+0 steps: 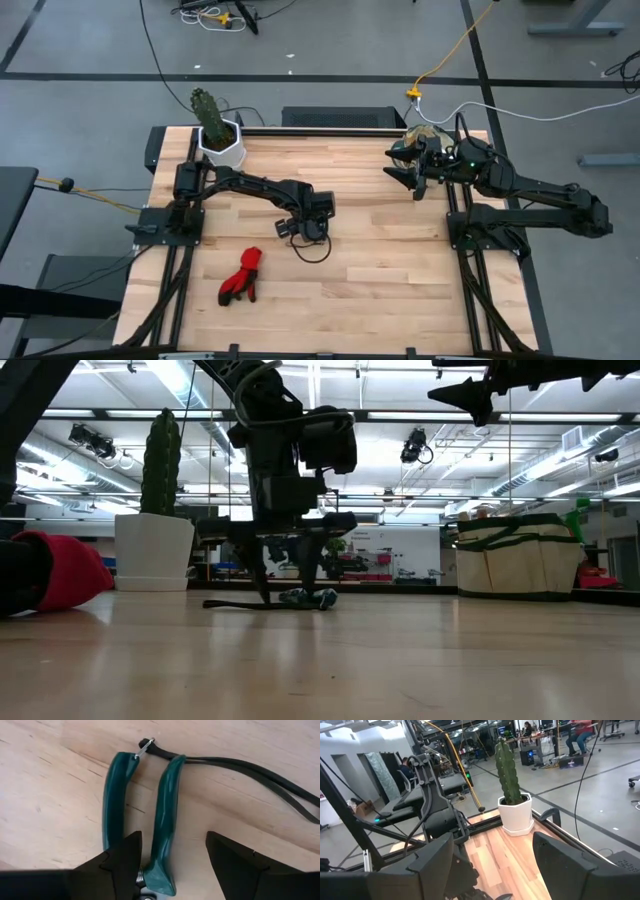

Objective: Pick & Place Garden tools in Gardening bag
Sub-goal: Put the green shear scissors into the white gardening bag

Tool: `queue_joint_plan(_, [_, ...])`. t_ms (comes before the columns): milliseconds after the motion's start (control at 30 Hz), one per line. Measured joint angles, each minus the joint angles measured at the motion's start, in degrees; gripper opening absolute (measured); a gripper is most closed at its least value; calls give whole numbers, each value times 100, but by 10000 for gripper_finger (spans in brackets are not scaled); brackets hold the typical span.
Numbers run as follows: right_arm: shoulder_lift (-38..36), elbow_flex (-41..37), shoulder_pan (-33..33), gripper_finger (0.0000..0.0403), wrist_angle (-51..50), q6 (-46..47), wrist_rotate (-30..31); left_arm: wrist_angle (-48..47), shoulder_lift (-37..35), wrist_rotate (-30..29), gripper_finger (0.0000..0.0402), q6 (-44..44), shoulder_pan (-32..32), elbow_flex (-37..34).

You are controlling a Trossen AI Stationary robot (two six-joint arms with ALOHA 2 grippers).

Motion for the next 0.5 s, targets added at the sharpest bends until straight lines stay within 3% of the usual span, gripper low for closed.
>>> queue_joint_plan(500, [0, 0, 0, 276, 3, -22, 1, -172, 13, 12, 118, 11, -2, -13])
